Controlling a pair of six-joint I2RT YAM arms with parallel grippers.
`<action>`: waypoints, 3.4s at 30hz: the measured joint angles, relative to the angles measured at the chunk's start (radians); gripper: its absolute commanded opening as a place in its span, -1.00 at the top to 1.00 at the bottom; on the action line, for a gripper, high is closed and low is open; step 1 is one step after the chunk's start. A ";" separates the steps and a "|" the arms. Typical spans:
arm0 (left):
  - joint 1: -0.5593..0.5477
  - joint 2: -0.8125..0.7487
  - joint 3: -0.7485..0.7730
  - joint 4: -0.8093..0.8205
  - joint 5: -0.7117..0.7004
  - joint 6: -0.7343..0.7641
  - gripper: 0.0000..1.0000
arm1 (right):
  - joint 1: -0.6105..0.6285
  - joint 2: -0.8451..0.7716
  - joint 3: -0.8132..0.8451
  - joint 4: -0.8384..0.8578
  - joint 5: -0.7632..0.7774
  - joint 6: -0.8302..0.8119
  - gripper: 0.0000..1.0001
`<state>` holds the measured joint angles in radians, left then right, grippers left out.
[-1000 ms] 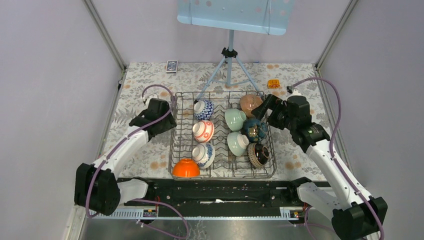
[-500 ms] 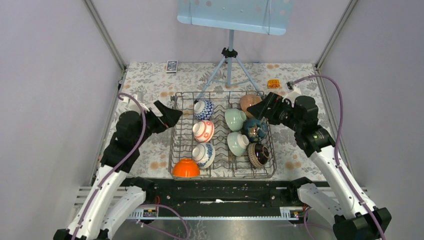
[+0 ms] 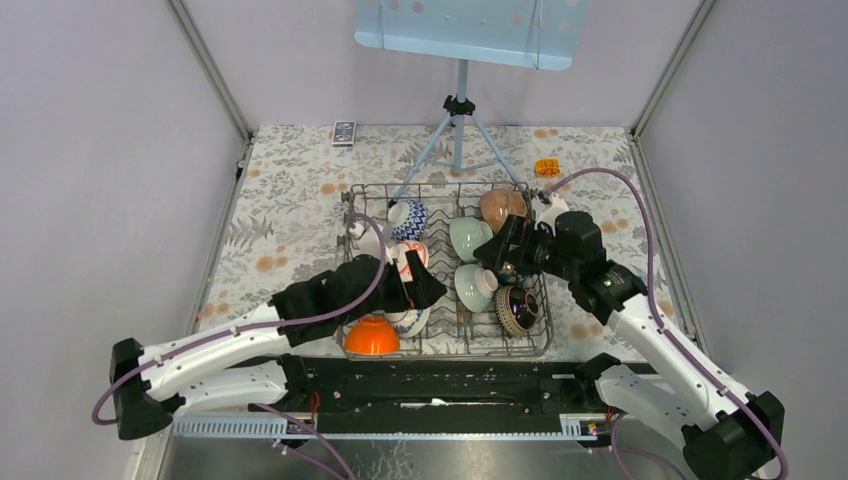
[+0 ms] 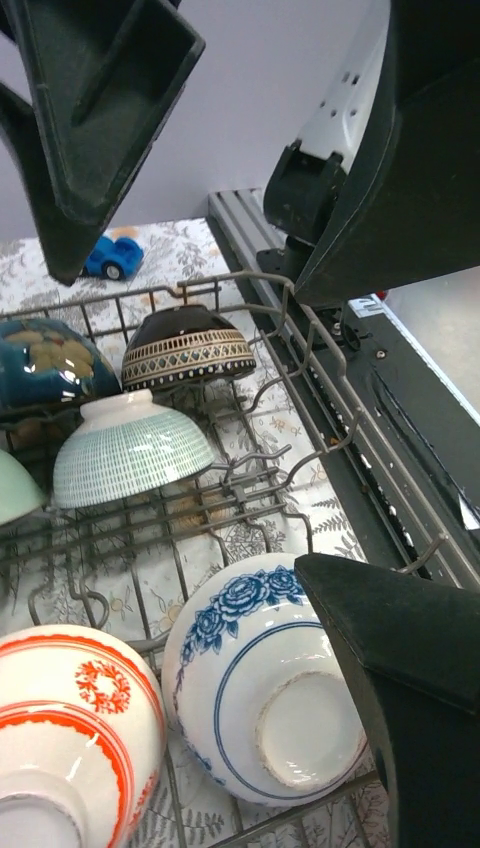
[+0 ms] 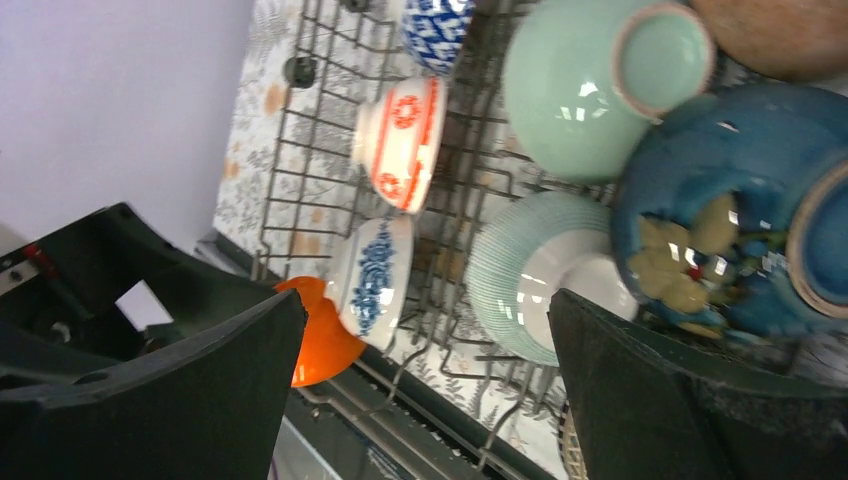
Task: Unload the bowls from the dish rack
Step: Pick up the bowl from the dish rack.
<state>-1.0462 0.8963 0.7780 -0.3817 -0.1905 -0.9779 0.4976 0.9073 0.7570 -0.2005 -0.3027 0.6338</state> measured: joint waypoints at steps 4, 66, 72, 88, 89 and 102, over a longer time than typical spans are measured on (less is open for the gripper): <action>-0.048 0.071 0.019 -0.011 -0.070 -0.072 -0.96 | 0.000 -0.038 -0.037 -0.042 0.094 0.003 -0.98; -0.229 0.640 -0.122 0.820 -0.105 -0.581 -0.23 | 0.000 -0.412 -0.195 -0.372 0.406 0.167 -0.48; -0.227 0.710 -0.118 0.865 -0.106 -0.542 -0.22 | 0.000 -0.414 -0.192 -0.393 0.396 0.145 -0.54; -0.216 0.768 -0.117 1.045 -0.093 -0.406 -0.02 | 0.000 -0.463 -0.192 -0.392 0.381 0.103 -0.54; -0.215 0.772 -0.117 1.053 -0.090 -0.403 0.00 | 0.000 -0.463 -0.192 -0.392 0.378 0.102 -0.54; -0.208 0.823 -0.117 1.183 -0.036 -0.380 0.11 | 0.000 -0.454 -0.192 -0.392 0.369 0.097 -0.48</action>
<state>-1.2537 1.7195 0.6613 0.8017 -0.2268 -1.3579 0.4976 0.4534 0.5648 -0.5926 0.0658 0.7303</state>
